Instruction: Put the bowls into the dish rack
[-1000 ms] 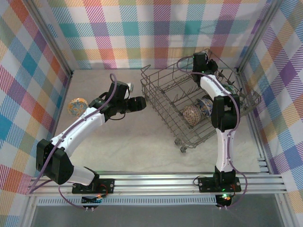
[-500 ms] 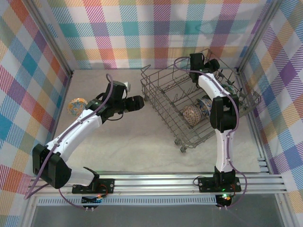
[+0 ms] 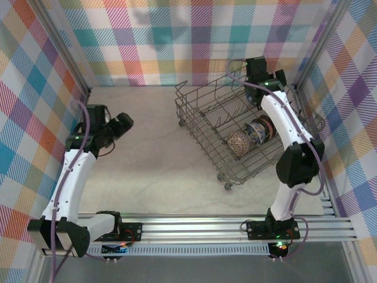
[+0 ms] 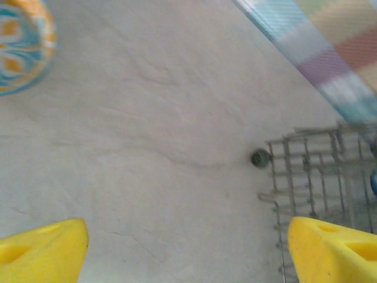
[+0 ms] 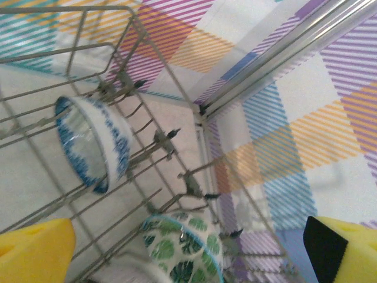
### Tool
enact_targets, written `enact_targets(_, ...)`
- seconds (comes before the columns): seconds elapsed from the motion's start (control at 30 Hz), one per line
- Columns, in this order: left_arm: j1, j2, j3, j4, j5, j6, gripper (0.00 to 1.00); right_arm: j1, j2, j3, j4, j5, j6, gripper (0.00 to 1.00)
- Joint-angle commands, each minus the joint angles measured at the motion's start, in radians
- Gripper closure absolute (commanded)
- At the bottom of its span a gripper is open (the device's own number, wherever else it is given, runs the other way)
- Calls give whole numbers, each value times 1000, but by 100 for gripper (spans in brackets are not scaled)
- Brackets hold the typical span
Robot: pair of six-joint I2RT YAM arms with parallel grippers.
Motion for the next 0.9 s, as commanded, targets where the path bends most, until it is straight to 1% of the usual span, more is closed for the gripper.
enact_targets(0.0,118,53,-22,-30,73,-14,12,48,-62,-115,-98,-50,119,1)
enact_targets(0.07,174,112,-9,-4,78,9,12,84,-116,-182,-99,-55,159,1)
enact_targets(0.13,204,208,29,18,75,50,12,124,-169,-238,-106,-61,189,1)
enact_targets(0.23,214,366,137,-3,37,124,13,174,-238,-293,-120,-63,217,1)
enact_targets(0.33,220,510,248,-30,-19,183,15,206,-294,-327,-137,-63,241,1)
enact_targets(0.37,222,550,280,-44,-37,199,15,213,-308,-335,-142,-96,249,1)
enact_targets(0.43,233,642,362,-83,-58,232,17,224,-332,-349,-156,-101,258,1)
enact_targets(0.53,250,738,436,-93,-57,260,21,232,-348,-354,-178,-99,271,1)
enact_targets(0.7,250,876,549,-130,-51,293,27,236,-333,-351,-183,-98,276,1)
enact_targets(0.87,250,955,614,-138,-47,305,41,244,-286,-326,-201,-78,274,1)
